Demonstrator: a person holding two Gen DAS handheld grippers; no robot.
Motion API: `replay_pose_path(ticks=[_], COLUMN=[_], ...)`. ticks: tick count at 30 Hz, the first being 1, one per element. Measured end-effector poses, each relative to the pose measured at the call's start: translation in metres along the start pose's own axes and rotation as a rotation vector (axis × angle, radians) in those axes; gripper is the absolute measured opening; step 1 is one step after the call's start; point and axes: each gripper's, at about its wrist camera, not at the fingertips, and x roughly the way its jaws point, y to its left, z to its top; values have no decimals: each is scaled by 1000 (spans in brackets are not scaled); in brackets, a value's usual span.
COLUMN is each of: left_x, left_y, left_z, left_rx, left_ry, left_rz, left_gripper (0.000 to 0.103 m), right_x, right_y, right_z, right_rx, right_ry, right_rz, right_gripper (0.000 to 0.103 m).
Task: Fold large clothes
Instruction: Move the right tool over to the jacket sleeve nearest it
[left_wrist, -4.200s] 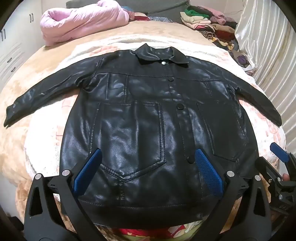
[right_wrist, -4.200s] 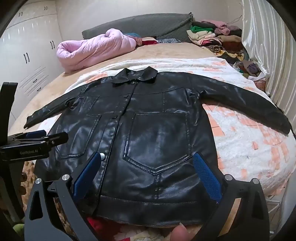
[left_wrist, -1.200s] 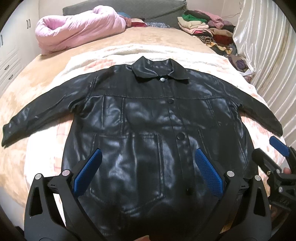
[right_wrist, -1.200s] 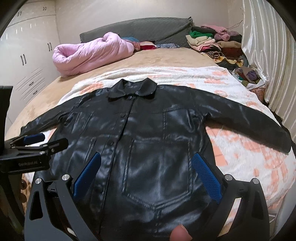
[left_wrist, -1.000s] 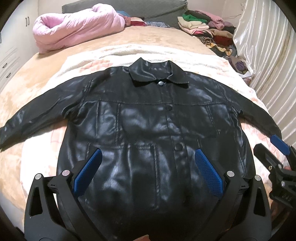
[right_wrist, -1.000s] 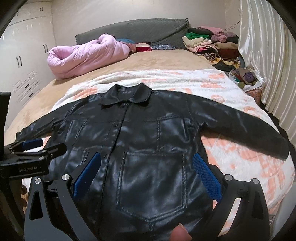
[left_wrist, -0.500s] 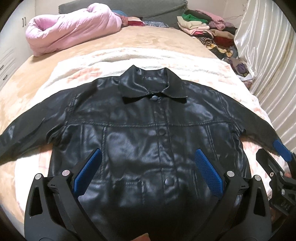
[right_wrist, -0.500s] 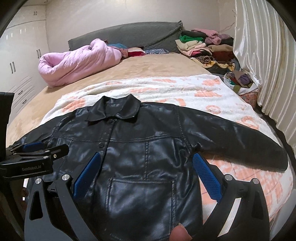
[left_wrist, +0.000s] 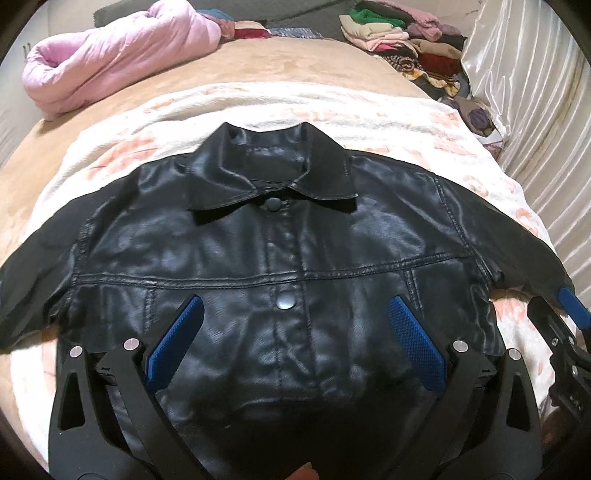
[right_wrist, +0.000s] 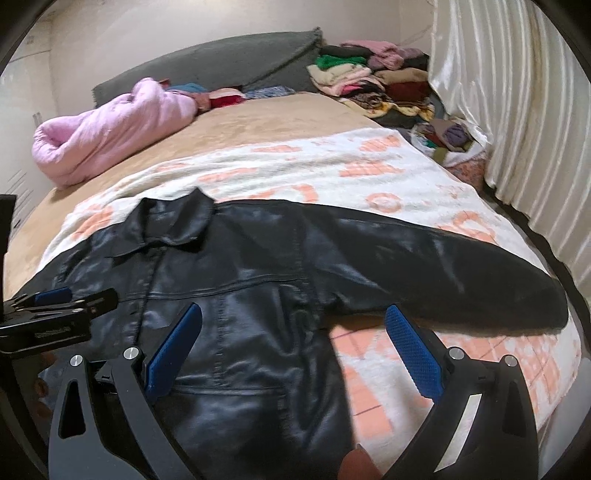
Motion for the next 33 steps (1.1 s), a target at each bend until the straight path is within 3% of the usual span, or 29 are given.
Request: replay_pose_path(ticks=[15,27,33], left_x=[43,67,74], left_y=[-35,-51,-51], left_z=[18,27,34], left_rx=[59,83,81], left_ry=[35,53,53], left_rz=[-53,-48,-56], left_gripper=[94,94,94], right_x=[30,36,47], right_y=[-107,-224,-273], right_z=[-4,-28,-35], right_rx=[247,609,738], right_ry=[45,71,70], right_rz=[-178,-379,-405], right_gripper=[99,99,99])
